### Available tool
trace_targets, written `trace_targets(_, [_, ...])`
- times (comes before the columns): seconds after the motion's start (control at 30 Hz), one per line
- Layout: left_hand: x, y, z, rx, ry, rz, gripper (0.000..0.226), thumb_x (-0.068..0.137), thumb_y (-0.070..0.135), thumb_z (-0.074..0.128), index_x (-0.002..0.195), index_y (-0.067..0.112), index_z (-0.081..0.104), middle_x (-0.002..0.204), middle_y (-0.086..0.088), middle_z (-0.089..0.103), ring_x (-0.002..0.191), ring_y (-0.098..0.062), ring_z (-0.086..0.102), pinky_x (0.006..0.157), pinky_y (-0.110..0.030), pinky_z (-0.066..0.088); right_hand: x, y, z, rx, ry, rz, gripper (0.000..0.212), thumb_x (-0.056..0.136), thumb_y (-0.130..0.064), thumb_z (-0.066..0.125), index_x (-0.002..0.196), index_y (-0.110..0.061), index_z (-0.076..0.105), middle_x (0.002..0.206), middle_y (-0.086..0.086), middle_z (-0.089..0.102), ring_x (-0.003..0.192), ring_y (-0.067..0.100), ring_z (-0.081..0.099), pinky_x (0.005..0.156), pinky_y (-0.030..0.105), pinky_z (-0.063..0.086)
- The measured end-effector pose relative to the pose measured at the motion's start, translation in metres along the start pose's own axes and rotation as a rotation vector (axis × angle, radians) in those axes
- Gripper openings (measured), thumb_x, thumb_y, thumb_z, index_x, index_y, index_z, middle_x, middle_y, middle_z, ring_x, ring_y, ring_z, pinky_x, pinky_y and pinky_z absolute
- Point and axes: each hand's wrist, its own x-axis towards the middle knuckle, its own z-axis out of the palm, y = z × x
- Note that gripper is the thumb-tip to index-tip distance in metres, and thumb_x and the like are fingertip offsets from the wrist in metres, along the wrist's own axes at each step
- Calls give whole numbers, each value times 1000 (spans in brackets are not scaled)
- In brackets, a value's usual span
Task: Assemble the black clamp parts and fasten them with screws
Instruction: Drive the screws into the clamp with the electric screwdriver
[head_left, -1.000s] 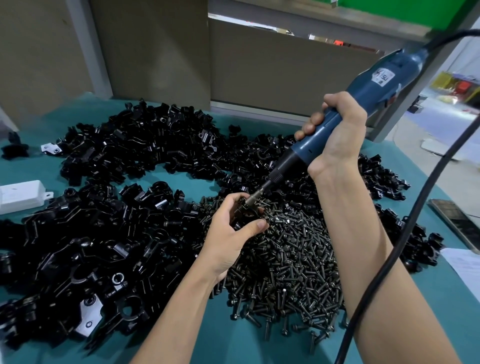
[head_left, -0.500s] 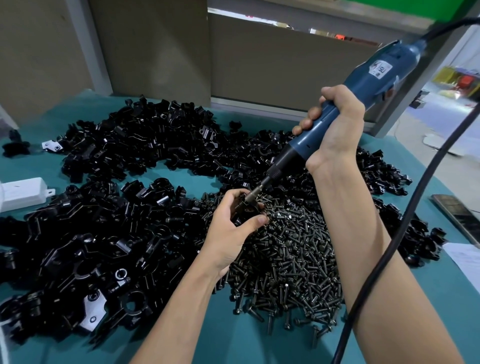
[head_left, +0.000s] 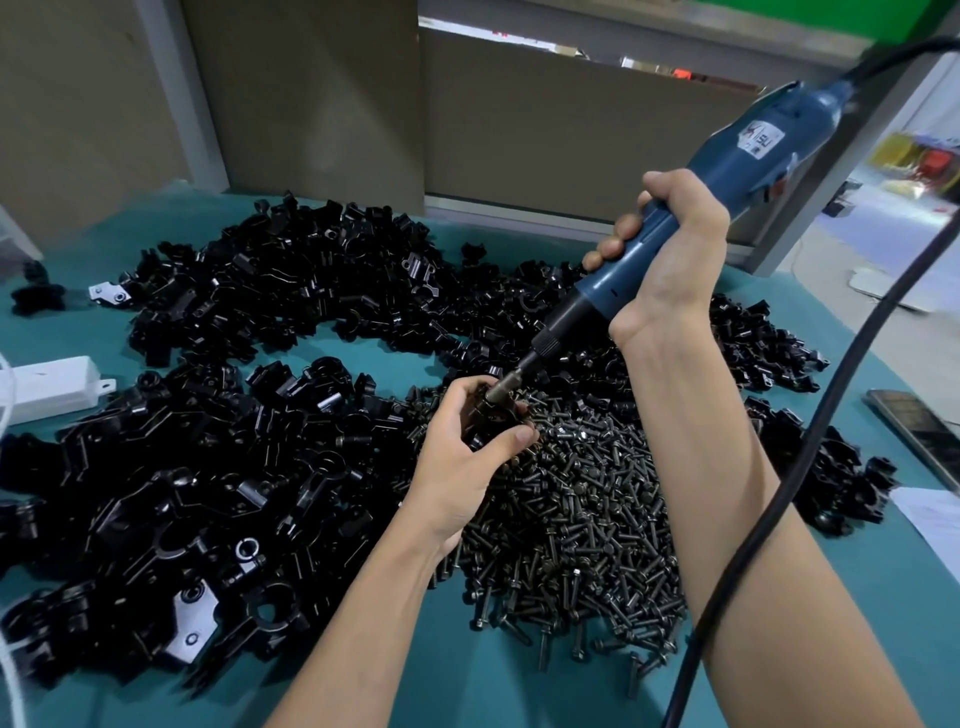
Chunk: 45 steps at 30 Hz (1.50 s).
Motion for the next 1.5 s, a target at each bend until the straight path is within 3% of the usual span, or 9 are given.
trace_targets(0.17, [2,-1,0,-21,16,4,39,81,14,83,101,40,62,99,20,70,107,-1,62,88,-20,43,-1,2,4,-24,-13,-10,19,83,-12,62,72,-13,47,54,3,45,42,16,41,46,25,40])
trace_targets(0.3, [0,1,1,-194,-50,-24,41,80,6,80,113,21,60,92,3,73,100,-25,71,91,-32,55,-1,0,6,-44,-43,-21,18,83,-12,62,72,-13,47,55,3,45,43,16,40,47,26,40])
trace_targets(0.43, [-3,1,6,-275,-122,-61,35,84,1,70,115,13,57,83,5,74,87,-20,74,87,-29,58,-1,-4,8,-80,-139,-48,15,80,-14,62,71,-13,50,55,2,44,43,16,40,45,27,39])
trace_targets(0.5, [-3,3,6,-304,-158,-70,37,81,5,72,114,13,58,86,6,73,88,-20,73,89,-33,58,-2,-9,5,-45,-284,-27,10,76,-15,60,76,-12,51,53,1,43,41,15,38,45,24,37])
trace_targets(0.63, [-4,3,4,-150,-183,-40,31,78,5,79,96,28,70,98,2,73,101,-30,71,97,-38,54,-3,-25,-5,295,-876,235,30,62,-4,76,82,-2,54,45,3,40,35,16,31,42,21,31])
trace_targets(0.73, [-3,3,3,-208,-139,-69,31,75,5,78,100,18,69,96,1,75,93,-26,74,88,-29,58,0,-41,-10,317,-1038,211,36,60,-7,83,83,1,57,45,4,43,35,16,34,41,22,33])
trace_targets(0.83, [1,6,1,-355,-49,-80,37,68,6,73,104,13,68,93,-3,76,89,-21,75,81,-23,57,1,-47,-13,200,-881,72,35,58,-13,80,83,-4,58,46,1,45,36,14,40,43,21,36])
trace_targets(1.0, [2,6,2,-503,-21,-105,38,67,2,74,104,11,68,104,-15,72,92,-23,74,81,-23,58,-3,-35,-16,104,-527,-67,10,75,-15,46,78,-10,54,46,-2,42,38,13,37,44,21,34])
trace_targets(1.5, [1,5,-1,-421,-62,-82,46,73,8,73,116,10,57,100,-6,77,92,-19,74,90,-24,56,2,-23,-15,60,-338,-57,9,74,-20,54,76,-12,56,49,-2,43,41,13,39,46,22,36])
